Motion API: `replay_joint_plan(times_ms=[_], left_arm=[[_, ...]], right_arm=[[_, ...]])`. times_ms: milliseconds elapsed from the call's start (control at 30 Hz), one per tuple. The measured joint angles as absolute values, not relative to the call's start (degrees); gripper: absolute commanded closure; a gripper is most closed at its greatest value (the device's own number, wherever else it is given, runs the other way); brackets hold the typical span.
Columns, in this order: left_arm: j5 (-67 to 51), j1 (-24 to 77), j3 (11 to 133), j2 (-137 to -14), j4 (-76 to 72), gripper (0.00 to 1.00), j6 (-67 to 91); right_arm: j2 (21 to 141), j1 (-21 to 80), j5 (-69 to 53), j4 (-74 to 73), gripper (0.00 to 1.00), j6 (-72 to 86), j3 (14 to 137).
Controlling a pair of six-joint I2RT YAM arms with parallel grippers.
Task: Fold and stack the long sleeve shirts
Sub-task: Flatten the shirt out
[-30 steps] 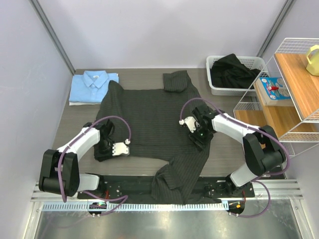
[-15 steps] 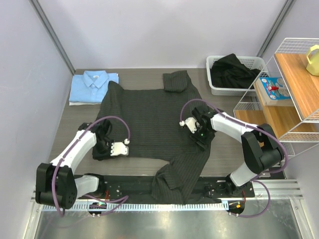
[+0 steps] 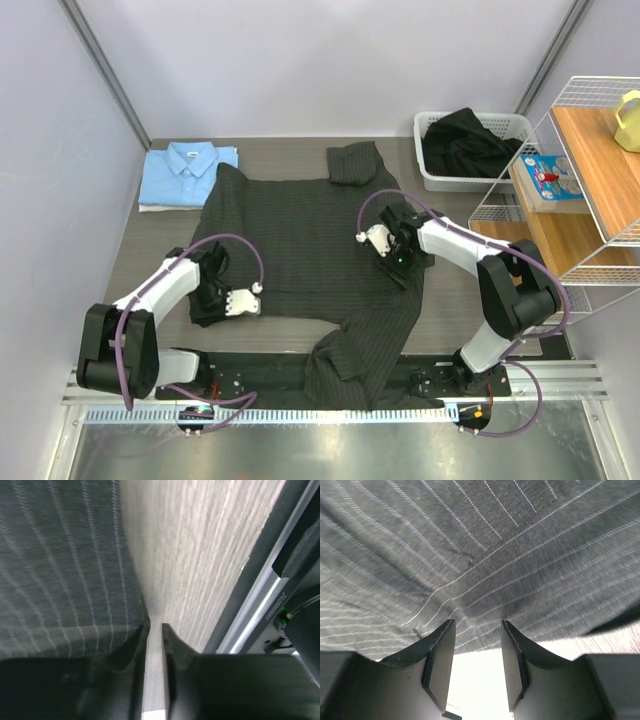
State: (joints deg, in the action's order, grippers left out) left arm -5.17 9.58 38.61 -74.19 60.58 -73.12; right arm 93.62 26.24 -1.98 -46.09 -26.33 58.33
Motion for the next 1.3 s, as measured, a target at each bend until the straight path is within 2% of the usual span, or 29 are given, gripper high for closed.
replay_joint_plan(times_ms=[233, 433, 467, 533, 567, 667, 767, 1000, 1100, 1233, 1267, 1300], left_arm=[[-3.8, 11.4, 37.4, -71.0, 61.6, 1.0, -77.0], [-3.8, 19.8, 37.5, -63.0, 66.0, 1.0, -78.7], [-4.1, 21.0, 37.8, -62.6, 67.0, 0.9, -78.7], [-4.9, 22.8, 39.5, -62.6, 69.2, 0.84, -78.3], [-5.1, 23.1, 40.9, -63.3, 69.5, 0.69, -76.7], [-5.5, 23.2, 45.5, -67.2, 68.3, 0.56, -72.2], [-6.6, 23.4, 47.9, -71.8, 66.0, 0.46, -67.9], [-6.6, 27.8, 45.6, -74.6, 65.3, 0.38, -63.6], [-5.1, 30.3, 43.7, -75.9, 63.8, 0.43, -60.9], [-1.7, 33.1, 40.9, -78.0, 58.8, 0.59, -55.8], [-0.7, 33.6, 40.4, -78.4, 57.6, 0.77, -55.0], [0.3, 34.1, 39.9, -78.7, 56.5, 0.87, -54.0]], right_arm=[[97.1, 25.2, 2.5, -45.4, 0.58, -26.9, 57.6], [96.9, 20.9, 3.6, -47.1, 0.62, -28.4, 56.7], [96.8, 19.9, 3.8, -47.6, 0.62, -28.8, 56.6], [96.7, 18.8, 3.9, -48.7, 0.6, -29.6, 56.4], [96.7, 18.3, 3.8, -49.3, 0.6, -29.8, 56.4], [96.2, 18.0, 2.3, -51.9, 0.59, -30.2, 57.0], [96.0, 18.0, -0.2, -54.2, 0.57, -30.1, 59.8], [95.6, 18.2, -3.6, -55.2, 0.55, -30.0, 65.1], [96.4, 18.3, -4.1, -54.9, 0.55, -29.8, 65.4], [99.3, 18.4, -4.2, -53.9, 0.55, -29.7, 65.4], [100.3, 18.4, -4.1, -53.5, 0.55, -29.7, 65.4], [101.4, 18.4, -4.1, -53.2, 0.56, -29.7, 65.4]])
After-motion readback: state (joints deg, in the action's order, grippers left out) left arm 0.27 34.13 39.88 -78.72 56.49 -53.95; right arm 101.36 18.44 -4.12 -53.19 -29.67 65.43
